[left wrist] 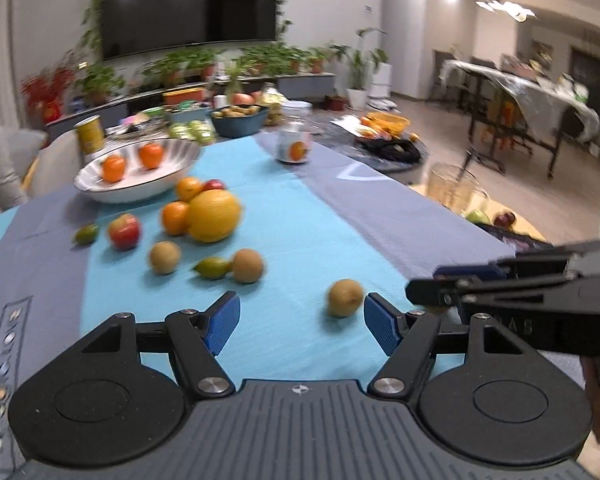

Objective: Organize fruits
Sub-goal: 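Grasp a brown round fruit with the right tool while the left tool grasps another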

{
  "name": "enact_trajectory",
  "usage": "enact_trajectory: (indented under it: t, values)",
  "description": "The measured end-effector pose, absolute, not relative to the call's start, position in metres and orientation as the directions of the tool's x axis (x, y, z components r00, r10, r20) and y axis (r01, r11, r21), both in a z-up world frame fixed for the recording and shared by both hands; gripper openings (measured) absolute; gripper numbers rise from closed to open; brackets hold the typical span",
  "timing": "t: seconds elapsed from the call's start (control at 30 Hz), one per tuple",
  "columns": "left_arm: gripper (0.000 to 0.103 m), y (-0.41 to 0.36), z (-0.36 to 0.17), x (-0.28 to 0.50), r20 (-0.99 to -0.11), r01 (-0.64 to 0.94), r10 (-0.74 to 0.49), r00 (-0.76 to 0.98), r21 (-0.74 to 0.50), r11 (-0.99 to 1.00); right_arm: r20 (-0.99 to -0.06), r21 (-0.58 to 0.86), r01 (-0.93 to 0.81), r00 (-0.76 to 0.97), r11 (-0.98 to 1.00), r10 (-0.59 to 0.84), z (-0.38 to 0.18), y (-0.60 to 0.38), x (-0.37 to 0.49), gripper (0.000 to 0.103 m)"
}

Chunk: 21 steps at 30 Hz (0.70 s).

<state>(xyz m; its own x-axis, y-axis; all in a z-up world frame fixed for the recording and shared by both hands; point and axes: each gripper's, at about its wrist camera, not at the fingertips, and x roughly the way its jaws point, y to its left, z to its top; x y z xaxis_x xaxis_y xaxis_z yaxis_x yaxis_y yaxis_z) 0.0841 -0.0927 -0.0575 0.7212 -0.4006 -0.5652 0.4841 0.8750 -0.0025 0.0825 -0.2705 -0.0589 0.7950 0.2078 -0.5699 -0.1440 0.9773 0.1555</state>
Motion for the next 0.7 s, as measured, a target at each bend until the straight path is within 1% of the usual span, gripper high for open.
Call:
enact_trajectory:
  t: [0.13,0.17,0.2,0.27,0.43,0.7]
  values:
    - [0.065,-0.11,-0.064,0.097,-0.592,0.508,-0.405,0.697,0.008,0.861,-0.56,0.182,-0.121,0.803,0.976,0.204,-0.055,-0.282,0.081,0.078]
    - [0.054,-0.113,-0.066,0.101,-0.601,0.517,-0.416,0.682,-0.005,0.856,-0.557,0.188,-0.116,0.805,0.975,0.204,-0.055,-0.284,0.08,0.078]
    - [0.038,-0.114,-0.068,0.106,-0.612,0.537,-0.443,0.655,-0.035,0.843,-0.556,0.193,-0.114,0.806,0.975,0.205,-0.054,-0.286,0.081,0.078]
    - [0.025,-0.115,-0.073,0.115,-0.633,0.564,-0.497,0.594,-0.114,0.818,-0.552,0.203,-0.106,0.809,0.973,0.204,-0.054,-0.29,0.082,0.078]
    - [0.025,-0.107,-0.074,0.123,-0.601,0.56,-0.542,0.587,-0.182,0.809,-0.547,0.206,-0.104,0.812,0.973,0.203,-0.05,-0.295,0.087,0.078]
    - [0.025,-0.086,-0.048,0.126,-0.556,0.54,-0.523,0.647,-0.151,0.828,-0.549,0.182,-0.119,0.812,0.976,0.201,-0.031,-0.287,0.109,0.078]
